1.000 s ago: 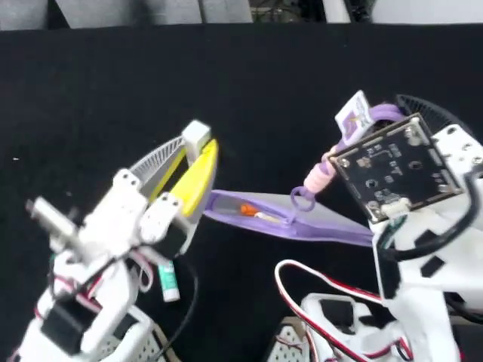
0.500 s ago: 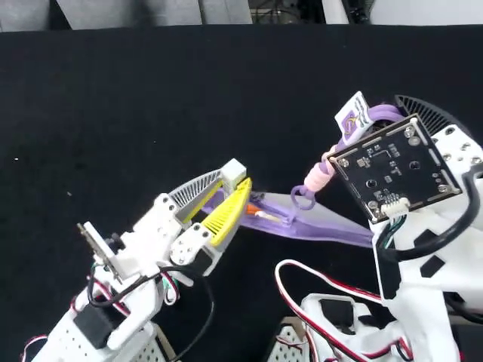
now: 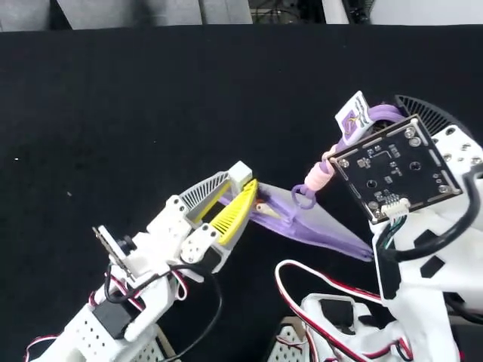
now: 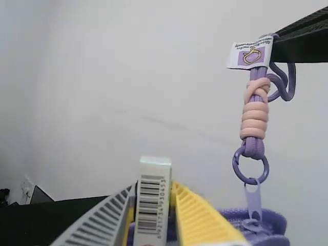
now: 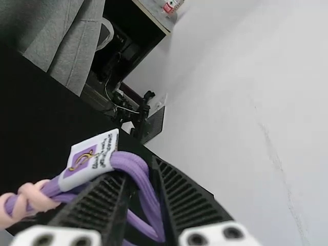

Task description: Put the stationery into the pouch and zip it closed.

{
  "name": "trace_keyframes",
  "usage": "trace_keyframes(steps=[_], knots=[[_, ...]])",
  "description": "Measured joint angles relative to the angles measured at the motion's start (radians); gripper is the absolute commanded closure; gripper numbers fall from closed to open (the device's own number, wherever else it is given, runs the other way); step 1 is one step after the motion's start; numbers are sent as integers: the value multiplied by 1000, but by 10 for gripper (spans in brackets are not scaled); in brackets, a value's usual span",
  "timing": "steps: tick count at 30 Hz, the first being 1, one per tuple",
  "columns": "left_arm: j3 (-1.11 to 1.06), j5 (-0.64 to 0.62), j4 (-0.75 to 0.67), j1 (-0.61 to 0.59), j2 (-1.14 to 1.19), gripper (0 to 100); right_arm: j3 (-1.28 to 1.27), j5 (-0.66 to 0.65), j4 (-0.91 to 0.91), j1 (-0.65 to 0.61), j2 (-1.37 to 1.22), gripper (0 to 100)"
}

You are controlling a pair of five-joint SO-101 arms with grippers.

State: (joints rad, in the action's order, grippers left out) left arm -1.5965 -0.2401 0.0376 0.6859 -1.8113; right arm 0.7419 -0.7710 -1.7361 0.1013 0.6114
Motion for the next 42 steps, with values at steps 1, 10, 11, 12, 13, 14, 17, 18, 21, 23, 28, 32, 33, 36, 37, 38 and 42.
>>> trace_keyframes(steps=[1, 10, 11, 12, 13, 14, 17, 18, 21, 23, 28, 32, 33, 36, 37, 38, 42], knots=[[0, -20, 0, 0, 0, 905, 0, 0, 0, 0, 0, 987], [77, -100, 206, 0, -6, 838, 0, -21, 0, 0, 0, 987], [98, -103, 238, 0, -2, 834, 0, -21, 0, 0, 0, 987], [121, -104, 265, 0, 5, 833, 0, -21, 0, 0, 0, 987], [141, -106, 295, 0, 5, 832, 0, -21, 0, 0, 0, 987], [164, -107, 319, 0, 5, 823, 0, -21, 0, 0, 0, 987], [229, -107, 391, 0, 5, 787, 0, -21, 0, 0, 0, 987], [253, -106, 425, 0, 3, 787, 0, -21, 0, 0, 0, 987], [330, -72, 525, 0, 37, 788, 0, -25, 0, 0, 0, 987], [368, -69, 535, -2, 92, 788, 0, -28, 0, 0, 0, 987], [437, -69, 477, -153, 226, 788, 0, -28, 0, 0, 0, 987], [531, -87, 443, -410, 295, 788, 0, -28, 0, 0, 0, 987], [563, -110, 442, -488, 311, 788, 0, -28, 0, 0, 0, 987], [657, -180, 440, -707, 353, 788, 0, -28, 0, 0, 0, 987], [684, -190, 440, -770, 370, 788, 0, -28, 0, 0, 0, 987], [706, -198, 440, -829, 382, 788, 0, -28, 0, 0, 0, 987], [749, -204, 503, -947, 486, 788, 0, -28, 0, 0, 0, 987]])
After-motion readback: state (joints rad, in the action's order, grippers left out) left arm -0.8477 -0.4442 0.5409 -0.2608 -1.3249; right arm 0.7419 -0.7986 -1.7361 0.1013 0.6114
